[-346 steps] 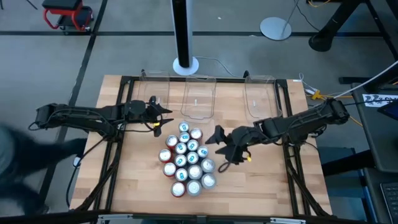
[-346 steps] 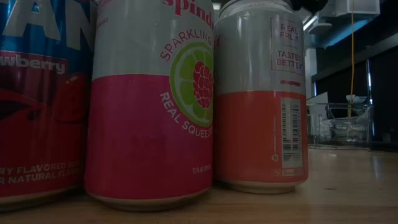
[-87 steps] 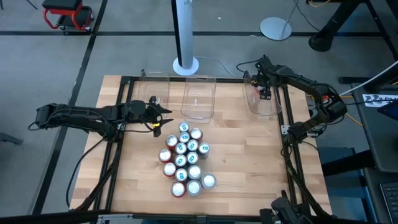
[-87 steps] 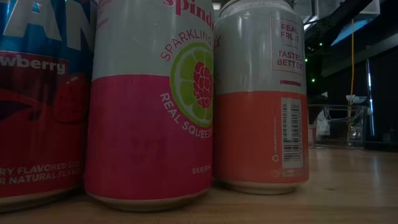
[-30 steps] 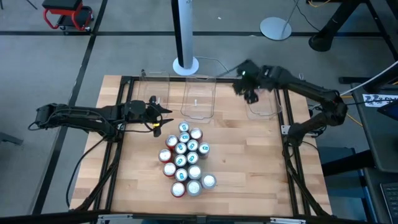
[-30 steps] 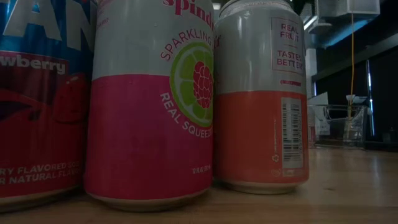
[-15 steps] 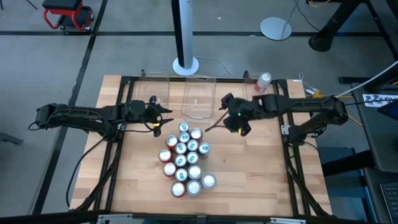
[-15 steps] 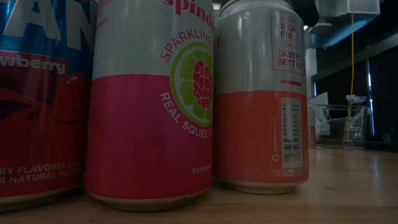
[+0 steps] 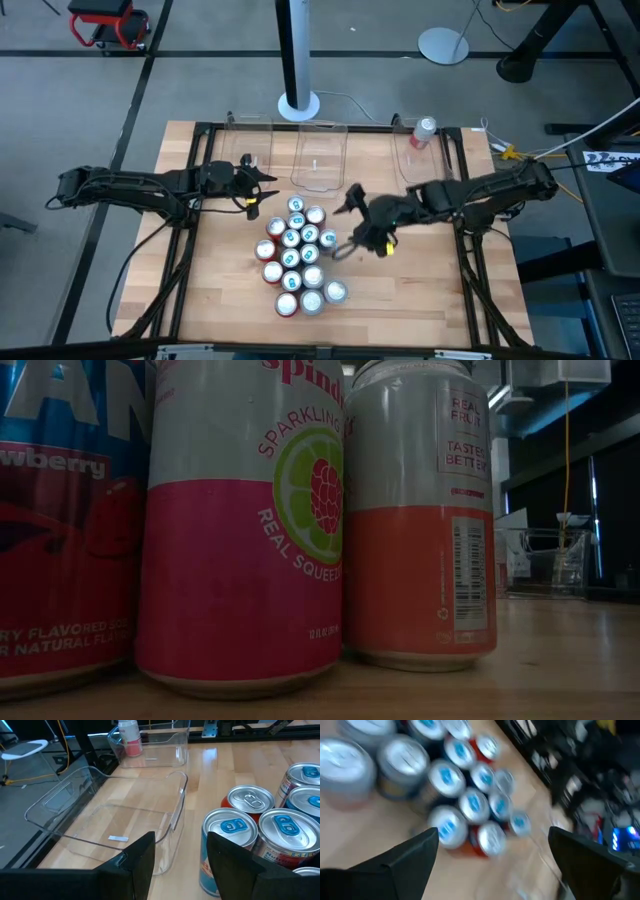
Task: Sort soda cans
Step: Put the orange-white soda can into the right transparent bin
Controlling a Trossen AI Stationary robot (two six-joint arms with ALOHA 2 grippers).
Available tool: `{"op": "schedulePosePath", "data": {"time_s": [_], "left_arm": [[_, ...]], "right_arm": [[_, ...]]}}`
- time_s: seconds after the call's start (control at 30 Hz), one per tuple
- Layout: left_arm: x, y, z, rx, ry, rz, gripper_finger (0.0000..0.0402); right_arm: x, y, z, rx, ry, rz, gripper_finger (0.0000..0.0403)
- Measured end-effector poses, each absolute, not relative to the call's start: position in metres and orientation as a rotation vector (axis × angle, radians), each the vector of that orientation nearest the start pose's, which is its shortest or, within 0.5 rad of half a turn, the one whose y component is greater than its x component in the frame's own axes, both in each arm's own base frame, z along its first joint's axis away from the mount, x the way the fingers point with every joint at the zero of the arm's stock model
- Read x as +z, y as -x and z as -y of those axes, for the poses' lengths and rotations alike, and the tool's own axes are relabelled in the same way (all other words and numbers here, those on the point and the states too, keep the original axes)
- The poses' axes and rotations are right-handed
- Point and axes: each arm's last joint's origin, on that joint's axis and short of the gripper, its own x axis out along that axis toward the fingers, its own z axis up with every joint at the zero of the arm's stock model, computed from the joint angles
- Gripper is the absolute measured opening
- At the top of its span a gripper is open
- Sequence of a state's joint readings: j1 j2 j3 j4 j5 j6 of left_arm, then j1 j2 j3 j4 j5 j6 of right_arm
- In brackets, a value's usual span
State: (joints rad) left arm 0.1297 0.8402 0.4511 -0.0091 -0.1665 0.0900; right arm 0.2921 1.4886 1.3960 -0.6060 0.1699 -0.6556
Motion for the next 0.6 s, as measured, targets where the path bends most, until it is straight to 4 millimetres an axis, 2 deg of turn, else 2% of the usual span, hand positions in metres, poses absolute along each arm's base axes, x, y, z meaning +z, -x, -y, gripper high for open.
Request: {"op": "schedulePosePath", "data": {"time_s": [0.33, 0.6], "left_arm": [[0.23, -0.182, -0.028, 0.279, -0.083, -0.366, 0.0169], [0.228, -0.181, -0.028, 0.28, -0.073, -0.377, 0.0169]], "right_arm": [[0.319, -0.323, -0.15, 0.44, 0.715, -0.538, 0.0376], [0.311, -0.333, -0.175, 0.441, 0.576, -0.458, 0.0376]]}}
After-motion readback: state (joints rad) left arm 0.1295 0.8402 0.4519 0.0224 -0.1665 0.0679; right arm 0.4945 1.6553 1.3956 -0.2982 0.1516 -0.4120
